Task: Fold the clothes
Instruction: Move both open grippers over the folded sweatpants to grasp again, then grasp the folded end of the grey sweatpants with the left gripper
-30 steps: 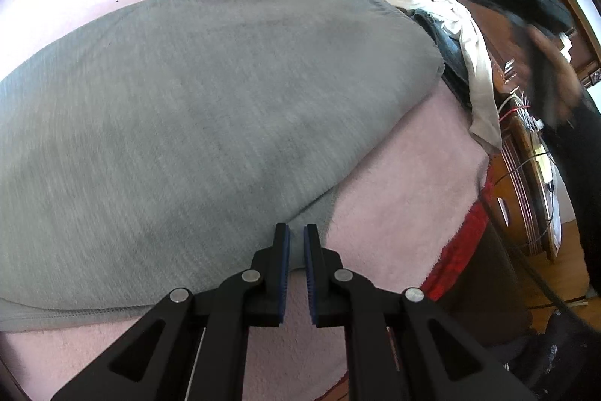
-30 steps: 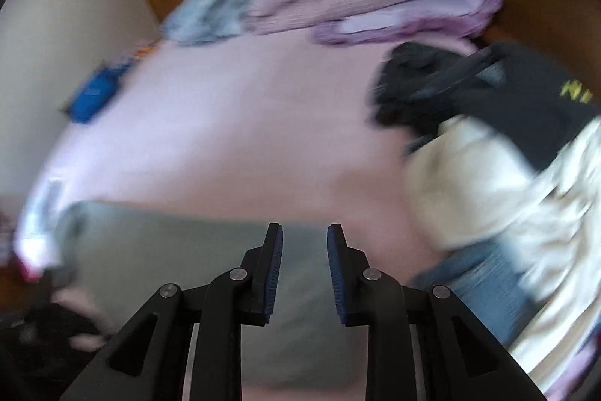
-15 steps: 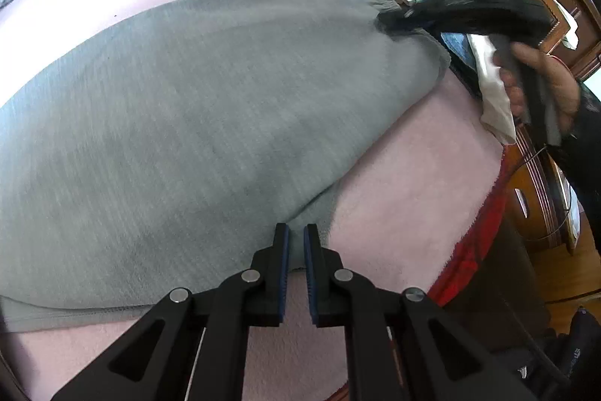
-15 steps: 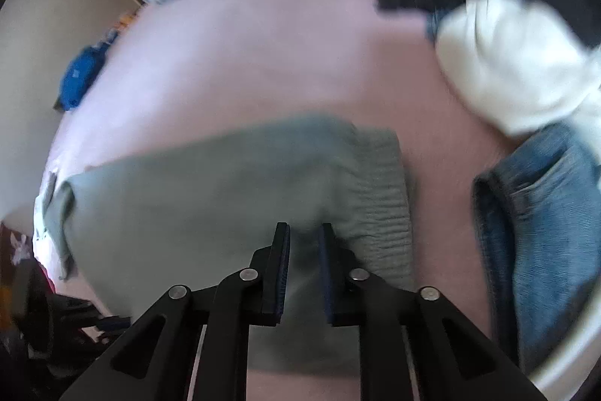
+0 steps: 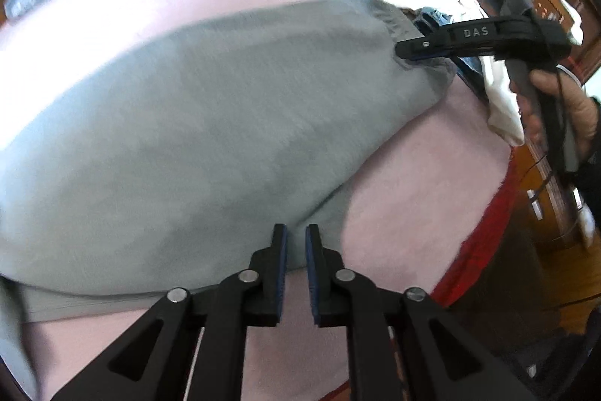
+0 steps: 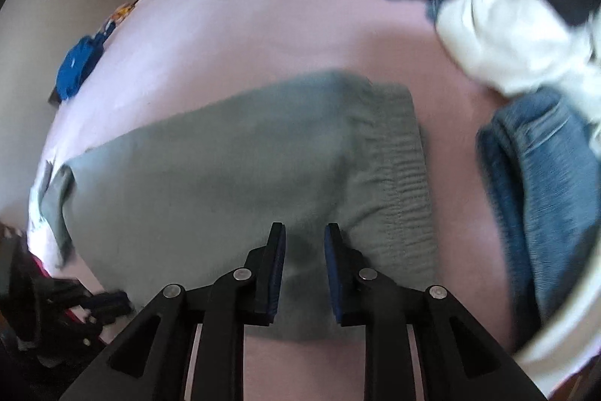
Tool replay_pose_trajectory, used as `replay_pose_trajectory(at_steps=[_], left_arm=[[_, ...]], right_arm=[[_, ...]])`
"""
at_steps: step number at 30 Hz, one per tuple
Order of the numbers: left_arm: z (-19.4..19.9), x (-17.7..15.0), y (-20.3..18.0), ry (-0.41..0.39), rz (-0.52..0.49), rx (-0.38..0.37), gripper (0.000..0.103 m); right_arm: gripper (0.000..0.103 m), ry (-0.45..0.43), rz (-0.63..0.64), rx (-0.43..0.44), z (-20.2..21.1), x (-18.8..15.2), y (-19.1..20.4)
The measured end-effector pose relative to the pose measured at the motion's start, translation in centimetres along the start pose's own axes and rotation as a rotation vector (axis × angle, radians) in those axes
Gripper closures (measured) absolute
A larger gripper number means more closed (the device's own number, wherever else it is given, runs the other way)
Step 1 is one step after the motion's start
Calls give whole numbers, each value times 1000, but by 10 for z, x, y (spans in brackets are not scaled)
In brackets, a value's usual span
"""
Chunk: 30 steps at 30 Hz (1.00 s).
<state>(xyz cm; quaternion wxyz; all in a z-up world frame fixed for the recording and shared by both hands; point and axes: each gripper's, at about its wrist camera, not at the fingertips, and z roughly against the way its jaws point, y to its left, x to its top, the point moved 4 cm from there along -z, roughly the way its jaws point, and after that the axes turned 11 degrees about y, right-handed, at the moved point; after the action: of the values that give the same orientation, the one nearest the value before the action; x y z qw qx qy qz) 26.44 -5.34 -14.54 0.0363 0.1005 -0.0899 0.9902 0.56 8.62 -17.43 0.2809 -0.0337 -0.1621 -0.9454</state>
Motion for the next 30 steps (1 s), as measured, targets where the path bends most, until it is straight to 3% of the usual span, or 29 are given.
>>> replay_pose_trajectory(at_steps=[7, 16, 19, 21, 25, 28, 30], left_arm=[[34, -25, 34, -62, 83, 19, 93], [73, -72, 72, -121, 190, 121, 93], [101, -104, 109, -170, 284, 113, 93], [120, -130, 145, -214, 404, 78, 93], [144, -196, 229, -322, 729, -99, 89], [139, -236, 281, -340, 961, -221, 89], [125, -245, 294, -357, 1052, -325, 89]], right_arm=[[73, -36, 100, 69, 29, -11, 49], [73, 73, 265, 109, -3, -41, 140], [72, 89, 323, 127, -4, -42, 175], [69, 98, 351, 138, -8, -44, 192], [69, 125, 388, 144, -23, -49, 214], [69, 138, 412, 148, -28, -52, 226], [69, 143, 426, 152, -30, -54, 233]])
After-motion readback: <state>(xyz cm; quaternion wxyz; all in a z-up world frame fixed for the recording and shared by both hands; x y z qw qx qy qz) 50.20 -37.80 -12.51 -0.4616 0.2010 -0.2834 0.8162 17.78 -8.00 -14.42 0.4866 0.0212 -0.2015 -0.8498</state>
